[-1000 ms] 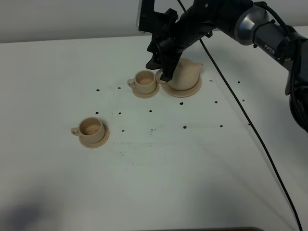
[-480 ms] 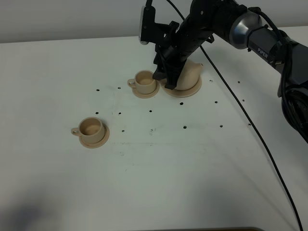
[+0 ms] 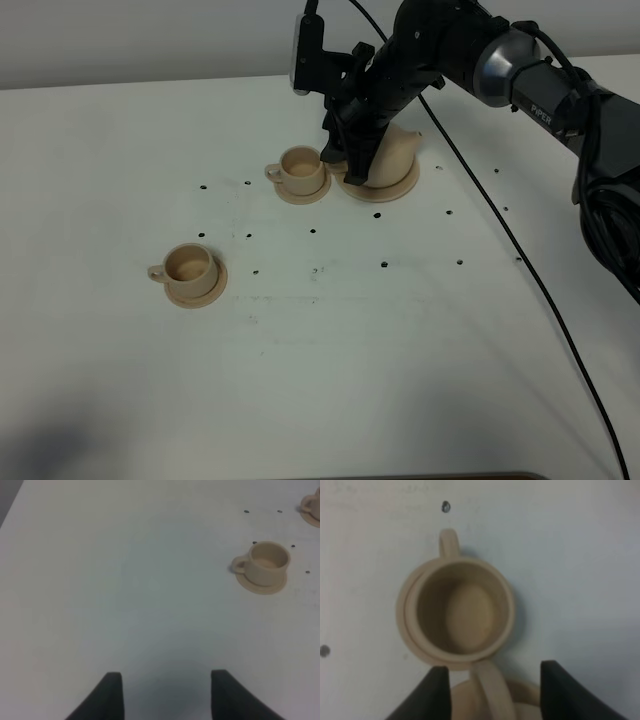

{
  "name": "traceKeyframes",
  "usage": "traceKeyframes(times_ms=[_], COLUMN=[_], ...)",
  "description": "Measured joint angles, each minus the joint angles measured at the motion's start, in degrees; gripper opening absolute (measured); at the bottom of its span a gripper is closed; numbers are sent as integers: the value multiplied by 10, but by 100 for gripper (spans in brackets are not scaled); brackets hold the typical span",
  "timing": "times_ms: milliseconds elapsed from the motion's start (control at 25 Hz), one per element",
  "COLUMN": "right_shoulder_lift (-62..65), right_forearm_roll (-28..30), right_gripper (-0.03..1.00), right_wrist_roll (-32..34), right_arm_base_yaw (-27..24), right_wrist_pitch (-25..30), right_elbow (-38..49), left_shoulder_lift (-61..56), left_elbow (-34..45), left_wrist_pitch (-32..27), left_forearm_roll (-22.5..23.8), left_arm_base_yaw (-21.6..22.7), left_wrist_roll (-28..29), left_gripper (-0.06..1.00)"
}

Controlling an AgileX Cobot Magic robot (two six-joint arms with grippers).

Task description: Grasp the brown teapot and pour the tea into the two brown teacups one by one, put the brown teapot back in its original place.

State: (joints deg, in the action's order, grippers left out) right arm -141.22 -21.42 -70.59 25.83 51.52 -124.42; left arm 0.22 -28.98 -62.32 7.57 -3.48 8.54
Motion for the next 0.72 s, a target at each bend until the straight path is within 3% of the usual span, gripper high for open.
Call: traceKeyframes(times_ms=[720], right_shoulder_lift=[-7], right_forearm_roll=[6], right_gripper=[40], right_wrist_roll=[-1], right_arm_base_yaw=[9], right_wrist_pitch=[7], right_elbow=[0], left_shoulder_lift=[0], left_elbow=[0], left_wrist_pitch=[0], left_forearm_roll=[0], left_arm_base_yaw=[0], left_wrist_roll=[0], left_gripper=[43])
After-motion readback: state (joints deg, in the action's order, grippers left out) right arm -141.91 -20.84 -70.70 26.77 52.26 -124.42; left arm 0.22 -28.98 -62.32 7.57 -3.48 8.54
